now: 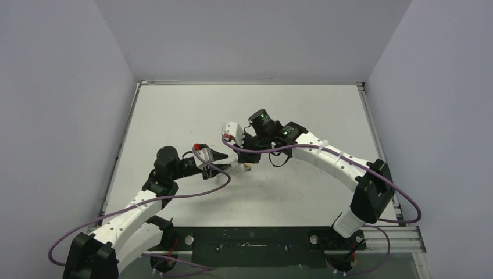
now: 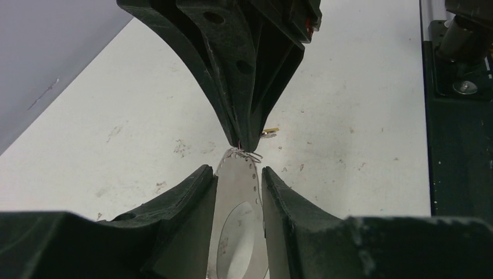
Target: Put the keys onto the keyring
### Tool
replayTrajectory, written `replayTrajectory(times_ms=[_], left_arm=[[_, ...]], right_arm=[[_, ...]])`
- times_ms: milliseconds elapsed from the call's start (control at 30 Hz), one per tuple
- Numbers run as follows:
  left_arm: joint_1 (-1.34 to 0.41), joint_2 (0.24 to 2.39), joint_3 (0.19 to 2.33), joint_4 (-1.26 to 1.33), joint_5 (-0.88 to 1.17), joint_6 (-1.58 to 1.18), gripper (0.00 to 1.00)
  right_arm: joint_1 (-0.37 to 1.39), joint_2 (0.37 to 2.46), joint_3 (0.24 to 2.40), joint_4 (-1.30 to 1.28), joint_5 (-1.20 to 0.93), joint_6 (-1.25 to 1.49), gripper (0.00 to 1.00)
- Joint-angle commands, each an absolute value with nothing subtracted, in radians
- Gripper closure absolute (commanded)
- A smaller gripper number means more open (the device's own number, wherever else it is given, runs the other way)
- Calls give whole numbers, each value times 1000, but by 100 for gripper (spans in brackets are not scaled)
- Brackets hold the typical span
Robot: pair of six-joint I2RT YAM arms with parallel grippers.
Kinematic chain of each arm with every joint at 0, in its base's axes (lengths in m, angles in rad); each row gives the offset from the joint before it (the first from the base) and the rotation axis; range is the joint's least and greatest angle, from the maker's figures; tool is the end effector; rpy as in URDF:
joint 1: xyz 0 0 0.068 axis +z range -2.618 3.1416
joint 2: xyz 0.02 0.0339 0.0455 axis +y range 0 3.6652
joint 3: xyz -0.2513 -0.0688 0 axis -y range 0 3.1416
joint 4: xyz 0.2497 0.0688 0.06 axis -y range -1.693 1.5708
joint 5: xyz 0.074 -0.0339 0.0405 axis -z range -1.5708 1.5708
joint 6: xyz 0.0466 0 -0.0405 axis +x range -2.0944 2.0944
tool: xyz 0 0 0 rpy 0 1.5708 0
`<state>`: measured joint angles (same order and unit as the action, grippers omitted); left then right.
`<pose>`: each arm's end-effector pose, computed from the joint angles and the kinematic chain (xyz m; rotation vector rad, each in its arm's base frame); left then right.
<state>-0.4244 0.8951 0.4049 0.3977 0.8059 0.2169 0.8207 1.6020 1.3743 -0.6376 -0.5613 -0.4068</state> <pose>0.1841 -0.1201 0.2351 1.0840 1.3101 -0.8216 0.2260 0.2790 0.2804 -1.6091 1.8366 0.8687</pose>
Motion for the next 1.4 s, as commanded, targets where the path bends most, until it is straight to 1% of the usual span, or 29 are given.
replayTrajectory(times_ms=[0,267,367,600,667,867,967,1167,1200,1300,1367], left_arm=[[-423,868,403,469,807,115,67],[-434,839,368,501,729,-92,61],[-469,827,367,459,692,-83,57],[-572,853,369,406,514,-42,45],[-589,873,373,406,470,-46,44],[-610,905,371,434,355,-52,45],[-613,951,382,469,365,-55,51],[-621,1035,406,528,399,-54,66],[-623,1041,406,539,400,-54,68],[-624,1048,405,565,404,-55,68],[-626,1051,410,569,412,-56,64]], right_arm=[[828,1608,1402,-578,-583,-371,100],[828,1623,1404,-552,-598,-337,100],[827,1630,1413,-552,-600,-323,100],[828,1646,1432,-553,-611,-291,100],[828,1648,1435,-553,-612,-286,100],[828,1645,1440,-558,-612,-282,100],[828,1646,1439,-555,-614,-280,100],[828,1649,1440,-555,-614,-276,100],[828,1649,1440,-556,-614,-277,100],[827,1651,1439,-559,-614,-278,100],[827,1652,1440,-560,-615,-278,100]])
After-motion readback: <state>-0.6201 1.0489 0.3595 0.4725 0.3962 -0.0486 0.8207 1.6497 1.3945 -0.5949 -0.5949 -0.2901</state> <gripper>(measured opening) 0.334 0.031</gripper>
